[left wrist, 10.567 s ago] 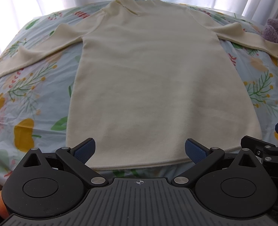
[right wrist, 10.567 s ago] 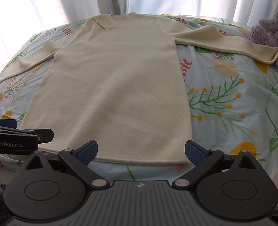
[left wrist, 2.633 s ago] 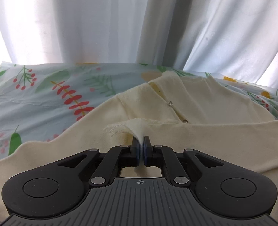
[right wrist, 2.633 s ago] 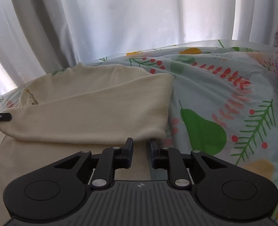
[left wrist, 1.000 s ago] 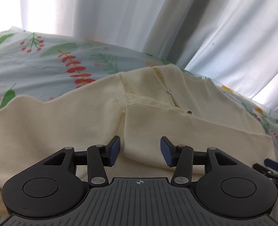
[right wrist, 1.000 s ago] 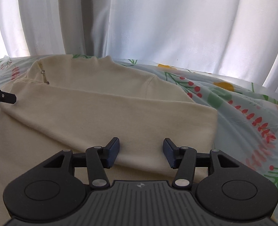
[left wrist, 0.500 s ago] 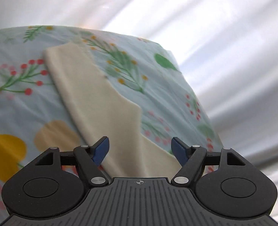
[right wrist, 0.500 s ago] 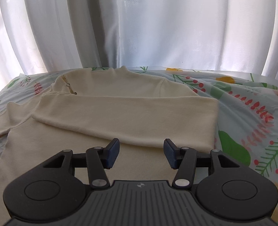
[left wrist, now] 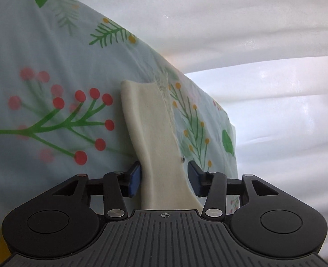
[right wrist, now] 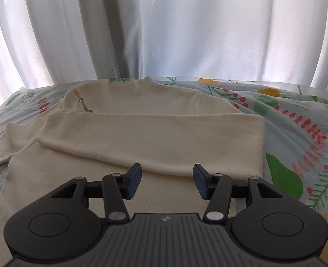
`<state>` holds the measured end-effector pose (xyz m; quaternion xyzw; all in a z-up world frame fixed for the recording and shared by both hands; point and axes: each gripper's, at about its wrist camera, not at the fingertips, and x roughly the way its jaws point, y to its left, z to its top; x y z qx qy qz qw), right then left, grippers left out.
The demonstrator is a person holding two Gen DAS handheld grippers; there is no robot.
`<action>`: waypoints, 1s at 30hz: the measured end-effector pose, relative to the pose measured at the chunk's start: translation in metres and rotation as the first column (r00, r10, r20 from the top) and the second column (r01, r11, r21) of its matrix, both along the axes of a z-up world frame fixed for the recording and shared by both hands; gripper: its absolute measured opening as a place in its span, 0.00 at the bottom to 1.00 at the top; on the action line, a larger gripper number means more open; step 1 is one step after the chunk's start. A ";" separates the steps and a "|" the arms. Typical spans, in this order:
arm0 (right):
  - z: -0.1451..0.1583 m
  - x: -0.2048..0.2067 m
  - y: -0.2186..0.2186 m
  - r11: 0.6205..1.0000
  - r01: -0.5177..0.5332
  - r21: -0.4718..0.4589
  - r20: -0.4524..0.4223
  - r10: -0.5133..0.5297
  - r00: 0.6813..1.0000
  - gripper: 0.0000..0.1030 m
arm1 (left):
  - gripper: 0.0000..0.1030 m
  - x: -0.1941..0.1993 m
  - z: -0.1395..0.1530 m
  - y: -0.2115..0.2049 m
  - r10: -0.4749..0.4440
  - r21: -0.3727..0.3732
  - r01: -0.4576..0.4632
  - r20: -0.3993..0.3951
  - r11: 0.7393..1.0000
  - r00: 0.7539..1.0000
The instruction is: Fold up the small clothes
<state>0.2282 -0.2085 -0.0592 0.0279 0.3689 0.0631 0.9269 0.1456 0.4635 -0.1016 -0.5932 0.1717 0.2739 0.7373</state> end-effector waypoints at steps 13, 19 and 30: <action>0.005 -0.002 0.004 1.000 0.000 -0.001 0.019 0.000 1.000 0.51 | 0.10 -0.001 -0.014 0.014 0.068 -0.021 -0.067 0.020 0.998 0.998; 0.009 -0.009 -0.002 1.000 0.022 0.011 0.031 -0.023 0.999 0.51 | 0.08 0.010 0.047 -0.033 -0.134 0.262 0.106 0.091 0.959 0.987; 0.017 -0.014 -0.002 0.996 0.017 0.087 0.055 -0.022 0.998 0.51 | 0.57 0.077 0.113 -0.319 -0.859 0.691 0.650 -0.084 0.316 0.506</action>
